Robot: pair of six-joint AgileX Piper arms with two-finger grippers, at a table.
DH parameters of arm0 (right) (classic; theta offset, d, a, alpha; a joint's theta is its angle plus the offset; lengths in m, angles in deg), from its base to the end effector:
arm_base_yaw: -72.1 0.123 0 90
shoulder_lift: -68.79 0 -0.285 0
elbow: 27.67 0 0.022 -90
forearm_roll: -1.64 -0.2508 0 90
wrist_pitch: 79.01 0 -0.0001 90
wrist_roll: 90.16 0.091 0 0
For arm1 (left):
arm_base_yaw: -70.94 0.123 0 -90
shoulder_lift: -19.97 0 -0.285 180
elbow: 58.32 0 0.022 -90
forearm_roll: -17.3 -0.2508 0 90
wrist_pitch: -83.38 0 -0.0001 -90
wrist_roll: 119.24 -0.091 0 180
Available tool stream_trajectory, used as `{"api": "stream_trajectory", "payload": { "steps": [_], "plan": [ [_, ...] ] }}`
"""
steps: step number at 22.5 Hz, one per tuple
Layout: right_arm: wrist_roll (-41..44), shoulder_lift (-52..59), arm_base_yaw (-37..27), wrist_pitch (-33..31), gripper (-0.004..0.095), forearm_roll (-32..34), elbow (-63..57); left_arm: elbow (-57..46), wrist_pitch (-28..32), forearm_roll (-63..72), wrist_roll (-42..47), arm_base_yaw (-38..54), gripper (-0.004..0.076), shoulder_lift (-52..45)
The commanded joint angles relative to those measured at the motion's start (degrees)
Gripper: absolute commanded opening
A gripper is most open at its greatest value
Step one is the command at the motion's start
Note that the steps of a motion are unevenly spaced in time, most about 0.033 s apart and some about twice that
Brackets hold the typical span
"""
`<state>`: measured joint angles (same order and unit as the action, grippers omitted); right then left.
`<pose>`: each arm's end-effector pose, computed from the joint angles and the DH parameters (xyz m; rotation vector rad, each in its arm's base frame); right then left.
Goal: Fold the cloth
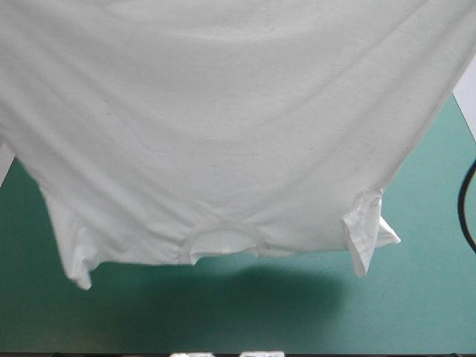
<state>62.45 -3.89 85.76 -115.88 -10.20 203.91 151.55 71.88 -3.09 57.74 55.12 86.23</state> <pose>0.0567 0.0253 0.6856 -0.3803 0.9317 -0.0054 0.0816 -0.0165 0.6605 0.2122 0.7989 0.1473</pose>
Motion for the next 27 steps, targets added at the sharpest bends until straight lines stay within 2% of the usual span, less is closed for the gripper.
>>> {"api": "stream_trajectory", "payload": {
  "steps": [1, 7, 9, 12, 14, 16, 18, 22, 25, 27],
  "plan": [
    [-0.93, 0.36, 0.05, 5.33, -0.0013, -0.08, 2.91, 4.48, 4.61, -0.32, -0.33, -0.14, -0.0009, 0.58],
    [-0.69, -1.63, 0.05, 2.5, -0.0013, -0.08, 2.76, 4.84, -0.02, 0.22, -1.56, -0.14, -0.0009, 3.37],
    [2.8, -5.22, 0.05, -1.09, -0.0013, 1.32, 2.76, 4.73, -3.83, 0.22, -1.15, -0.14, -0.0009, 6.42],
    [7.33, -11.26, 0.05, -3.04, -0.0014, 3.47, 2.66, 4.73, -5.38, 0.22, -1.15, -0.14, -0.0009, 10.54],
    [7.93, -15.9, 0.05, -1.26, -0.0018, 3.75, 2.66, 4.73, -3.54, -0.03, -1.15, -0.14, -0.0009, 14.62],
    [7.93, -20.44, 0.05, 3.56, -0.0018, 3.78, 2.85, 4.73, 1.21, -1.54, -1.29, -0.14, -0.0009, 19.06],
    [7.93, -24.96, 0.05, 11.46, -0.0017, 3.78, 2.9, 5.59, 10.38, -8.05, -1.29, -0.05, -0.0009, 24.75],
    [7.31, -27.01, -1.07, 17.36, -0.0017, 3.77, 2.9, 11.77, 13.3, -10.53, -1.29, 0.7, -0.0009, 30.71],
    [5.22, -27.05, -2.69, 23.24, -0.0018, 3.67, 5.04, 22.55, 17.28, -2.96, 1.38, 5.98, -0.0009, 36.48],
    [5.07, -27.27, -2.96, 23.24, -0.0018, 3.4, 7.21, 25.98, 17.39, 0.68, 1.76, 8.04, -0.0009, 38.12]
  ]
}}
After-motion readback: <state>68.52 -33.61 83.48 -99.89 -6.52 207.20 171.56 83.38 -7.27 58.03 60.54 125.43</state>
